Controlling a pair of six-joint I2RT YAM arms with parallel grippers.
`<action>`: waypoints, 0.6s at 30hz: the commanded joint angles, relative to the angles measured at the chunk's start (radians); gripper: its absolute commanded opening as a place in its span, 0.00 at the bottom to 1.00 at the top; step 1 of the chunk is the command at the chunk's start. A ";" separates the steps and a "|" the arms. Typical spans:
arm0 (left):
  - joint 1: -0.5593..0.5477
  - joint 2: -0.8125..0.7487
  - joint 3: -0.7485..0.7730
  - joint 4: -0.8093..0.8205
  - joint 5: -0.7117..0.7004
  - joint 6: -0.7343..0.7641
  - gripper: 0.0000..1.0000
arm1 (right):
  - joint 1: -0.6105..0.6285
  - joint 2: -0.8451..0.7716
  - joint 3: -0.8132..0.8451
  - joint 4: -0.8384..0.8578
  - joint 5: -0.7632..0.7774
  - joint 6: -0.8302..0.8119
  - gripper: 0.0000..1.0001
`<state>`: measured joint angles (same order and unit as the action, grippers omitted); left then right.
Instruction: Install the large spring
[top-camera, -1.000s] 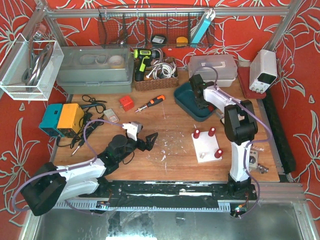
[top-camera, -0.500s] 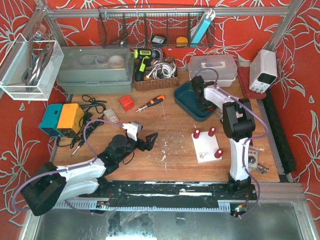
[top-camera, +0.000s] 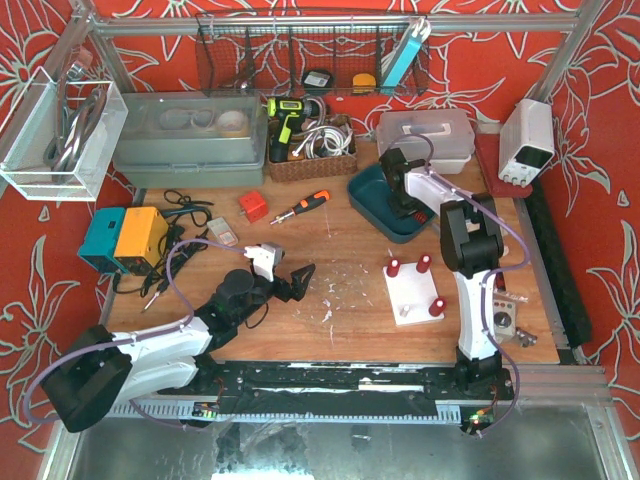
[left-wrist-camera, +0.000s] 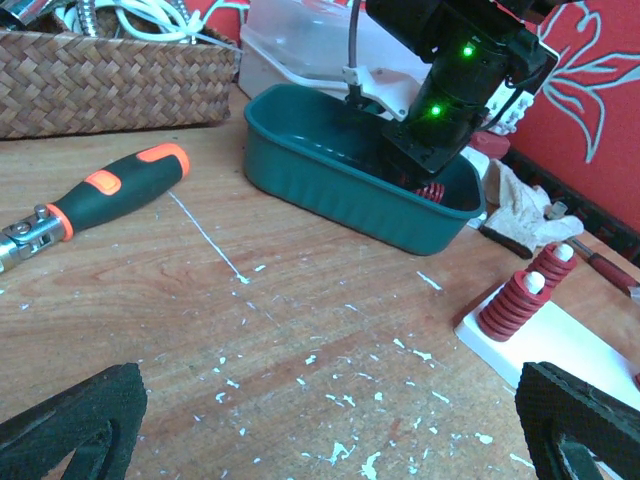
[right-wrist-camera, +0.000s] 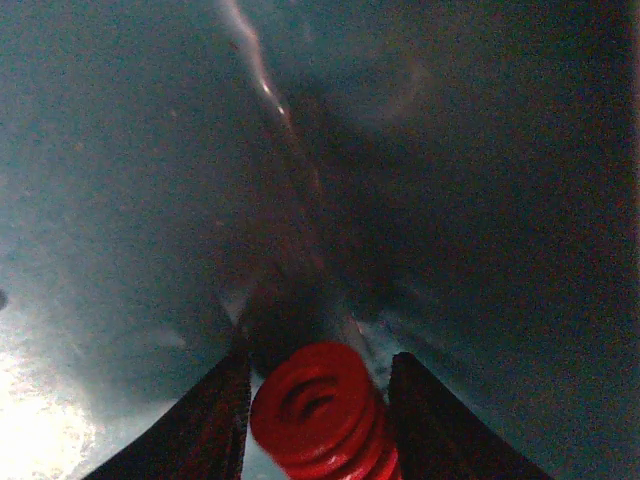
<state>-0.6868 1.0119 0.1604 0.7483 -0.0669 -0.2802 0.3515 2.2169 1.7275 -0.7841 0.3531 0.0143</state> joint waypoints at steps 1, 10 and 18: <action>0.004 0.006 0.004 0.017 -0.011 0.016 1.00 | -0.005 0.045 0.024 -0.038 -0.058 -0.001 0.40; 0.004 0.016 0.009 0.016 -0.010 0.016 1.00 | -0.005 0.037 0.020 -0.004 -0.132 -0.008 0.29; 0.004 0.010 0.007 0.018 -0.003 0.008 1.00 | -0.002 0.007 -0.007 0.057 -0.194 -0.007 0.25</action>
<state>-0.6868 1.0252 0.1604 0.7483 -0.0689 -0.2760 0.3466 2.2242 1.7435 -0.7582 0.2760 0.0086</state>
